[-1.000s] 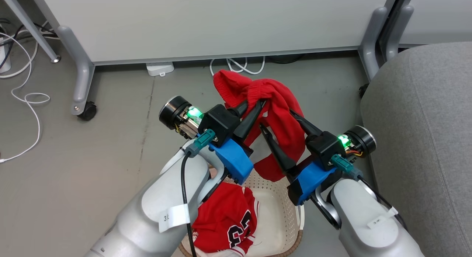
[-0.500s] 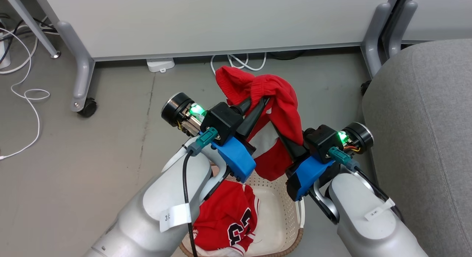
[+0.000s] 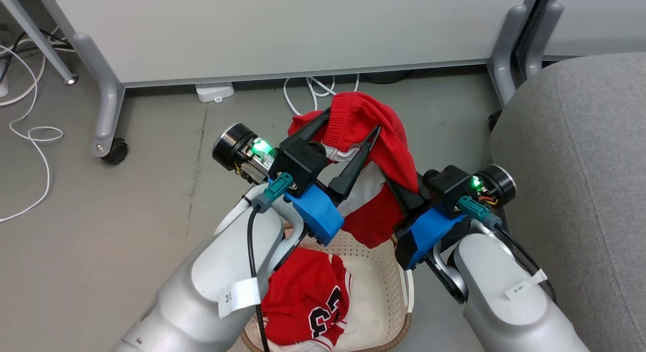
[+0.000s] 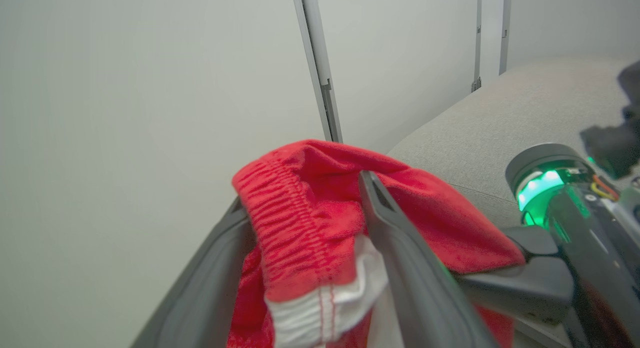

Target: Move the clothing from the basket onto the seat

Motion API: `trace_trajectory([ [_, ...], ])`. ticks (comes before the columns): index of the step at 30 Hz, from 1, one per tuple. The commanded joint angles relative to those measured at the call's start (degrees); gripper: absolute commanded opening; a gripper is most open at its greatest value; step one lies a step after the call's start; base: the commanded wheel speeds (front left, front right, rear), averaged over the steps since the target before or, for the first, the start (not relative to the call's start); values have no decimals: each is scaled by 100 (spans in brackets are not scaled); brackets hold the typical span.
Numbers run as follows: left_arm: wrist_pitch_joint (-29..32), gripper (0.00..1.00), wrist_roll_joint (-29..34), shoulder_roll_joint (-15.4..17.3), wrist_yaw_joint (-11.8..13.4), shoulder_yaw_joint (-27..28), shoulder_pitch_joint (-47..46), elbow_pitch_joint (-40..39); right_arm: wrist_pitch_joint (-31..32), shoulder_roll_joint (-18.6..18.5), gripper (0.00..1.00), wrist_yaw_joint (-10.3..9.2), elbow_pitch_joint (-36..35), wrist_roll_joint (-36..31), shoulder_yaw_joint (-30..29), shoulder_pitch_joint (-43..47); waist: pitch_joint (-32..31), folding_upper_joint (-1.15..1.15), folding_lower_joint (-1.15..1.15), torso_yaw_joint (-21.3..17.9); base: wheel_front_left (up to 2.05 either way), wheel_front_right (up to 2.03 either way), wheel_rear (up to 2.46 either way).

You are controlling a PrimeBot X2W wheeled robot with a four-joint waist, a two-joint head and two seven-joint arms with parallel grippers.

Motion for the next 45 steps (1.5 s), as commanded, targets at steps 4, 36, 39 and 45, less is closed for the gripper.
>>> trace_trajectory([
  [4,-16,100,80,-25,6,105,80,35,-2,-1,0,0,-67,89,-85,42,2,0,0,-15,0,0,0],
  [36,-16,100,333,228,-11,92,637,-364,-2,1,0,0,-1299,105,-1655,637,288,0,0,-1736,0,0,0],
  [39,-16,100,323,241,-11,45,716,-455,-2,0,0,0,-1464,55,-1849,782,301,0,0,-1925,0,0,0],
  [45,-16,100,316,259,-11,-13,869,-604,-2,1,0,0,-1730,31,-2252,1047,320,0,0,-2277,0,0,0],
])
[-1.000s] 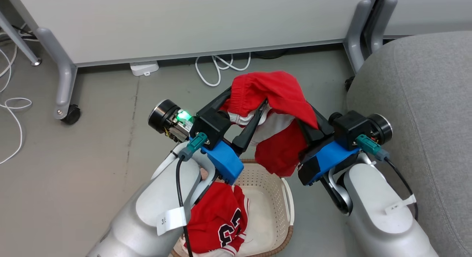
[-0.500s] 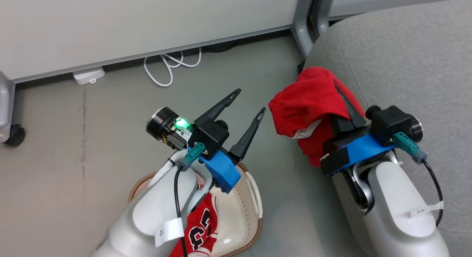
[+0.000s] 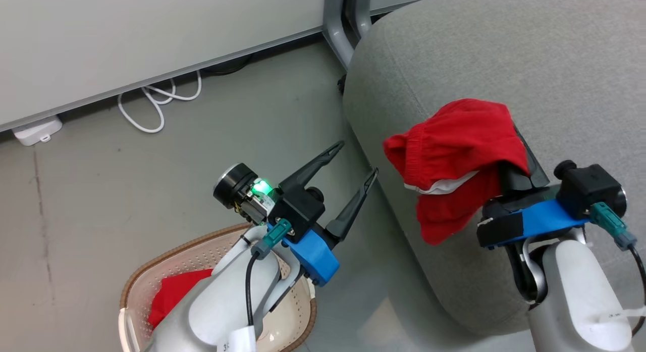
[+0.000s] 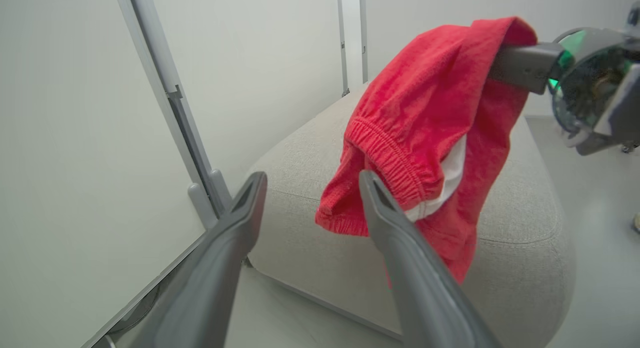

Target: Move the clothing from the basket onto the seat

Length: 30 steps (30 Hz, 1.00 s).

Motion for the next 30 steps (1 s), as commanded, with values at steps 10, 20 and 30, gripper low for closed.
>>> trace_trajectory([
  [10,-16,100,34,33,-5,-212,99,-184,-3,0,0,0,-420,-96,-594,588,52,0,0,-295,0,0,0],
  [20,-16,100,43,58,-5,-184,43,-272,-2,1,0,1,-485,-22,-598,519,115,0,0,-306,0,0,0],
  [30,-16,100,198,193,-5,-109,-436,-348,-2,-110,0,1,-634,77,-825,-699,930,0,0,-198,0,0,0],
])
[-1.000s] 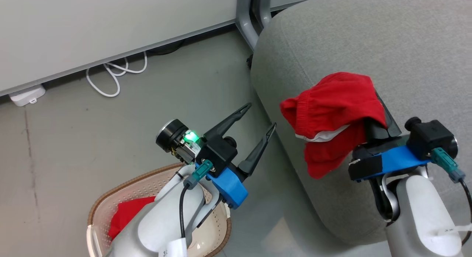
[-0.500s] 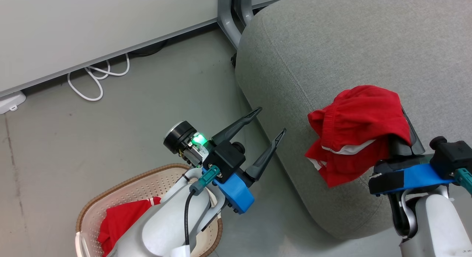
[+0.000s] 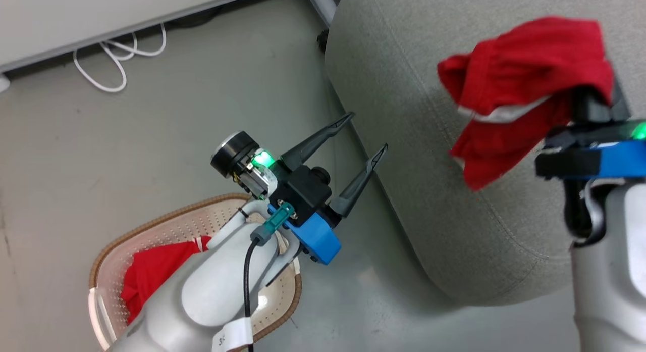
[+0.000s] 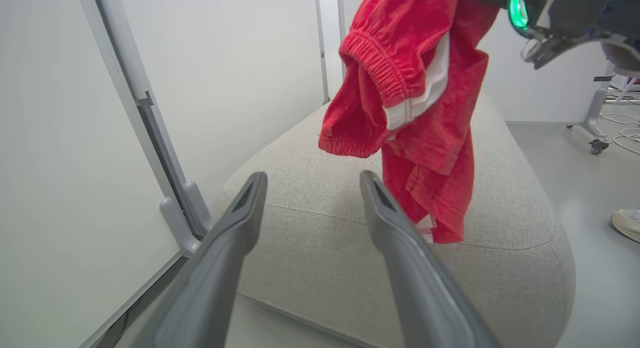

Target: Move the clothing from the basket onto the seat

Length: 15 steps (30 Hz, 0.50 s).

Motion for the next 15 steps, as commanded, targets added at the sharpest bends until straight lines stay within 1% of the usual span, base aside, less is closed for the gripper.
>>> trace_trajectory([
  [1,-16,100,34,58,-5,2,-126,-5,-2,-88,0,1,-10,10,-105,-195,355,0,0,68,0,0,0],
  [4,-16,100,93,138,-5,-57,-373,-7,-2,-183,0,1,-59,12,-386,-824,765,0,0,123,0,0,0],
  [8,-16,100,180,245,-5,-153,-748,-50,-2,-517,0,0,-72,20,-888,-1651,1325,0,0,230,0,0,0],
  [10,-16,100,206,282,-5,-197,-945,-76,-2,-764,0,1,-37,42,-1230,-2011,1636,0,0,307,0,0,0],
  [15,-16,100,298,397,-5,-276,-1343,-127,0,-1445,0,1,260,26,-1793,-2674,2267,0,0,428,0,0,0],
])
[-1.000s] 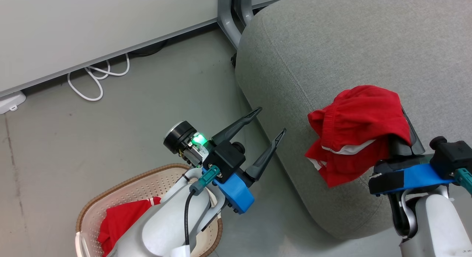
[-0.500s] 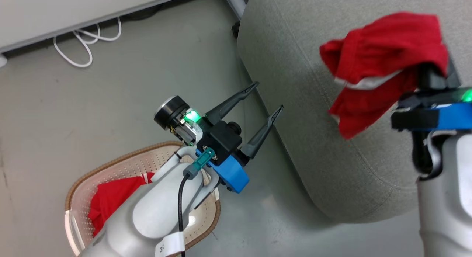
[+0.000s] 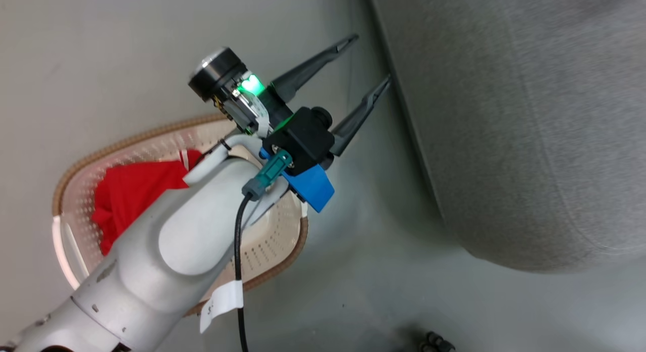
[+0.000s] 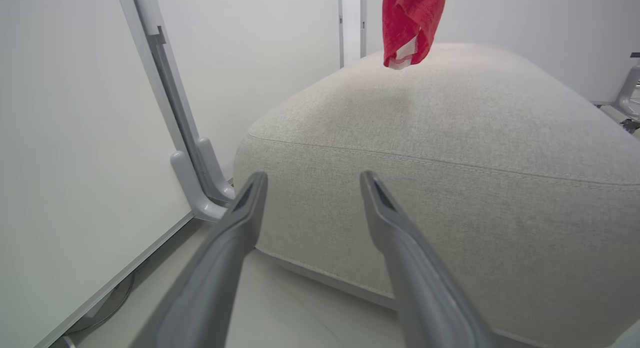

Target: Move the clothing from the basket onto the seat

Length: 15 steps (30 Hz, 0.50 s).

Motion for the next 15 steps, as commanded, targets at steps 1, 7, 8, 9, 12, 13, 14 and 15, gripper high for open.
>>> trace_trajectory([
  [1,-16,100,24,41,-5,-15,-133,-24,-1,-103,0,0,72,-19,-67,-110,491,0,-1,169,0,0,0],
  [7,5,100,93,135,-5,-90,-361,-46,-1,-395,0,0,729,-203,-442,-181,933,0,-1,215,0,0,0],
  [8,9,100,90,152,-5,-99,-367,-52,-1,-317,0,0,874,-238,-476,-118,970,0,-1,201,0,0,0],
  [9,19,100,88,185,-3,-100,-366,-60,0,-214,0,0,1040,-286,-498,-51,1009,0,-1,169,0,0,0],
  [12,20,100,81,257,0,-125,-321,-45,-1,4,0,0,1522,-487,-555,129,1041,0,-1,111,0,0,0],
  [13,18,100,76,264,9,-132,-305,-48,-1,73,0,0,1606,-512,-572,151,1042,0,-1,96,0,0,0],
  [14,16,100,68,278,19,-138,-288,-50,-1,135,0,0,1746,-559,-605,198,1039,0,-1,87,0,0,0],
  [15,16,100,57,290,27,-140,-272,-49,0,223,0,0,1828,-559,-650,241,1030,0,-1,83,0,0,0],
])
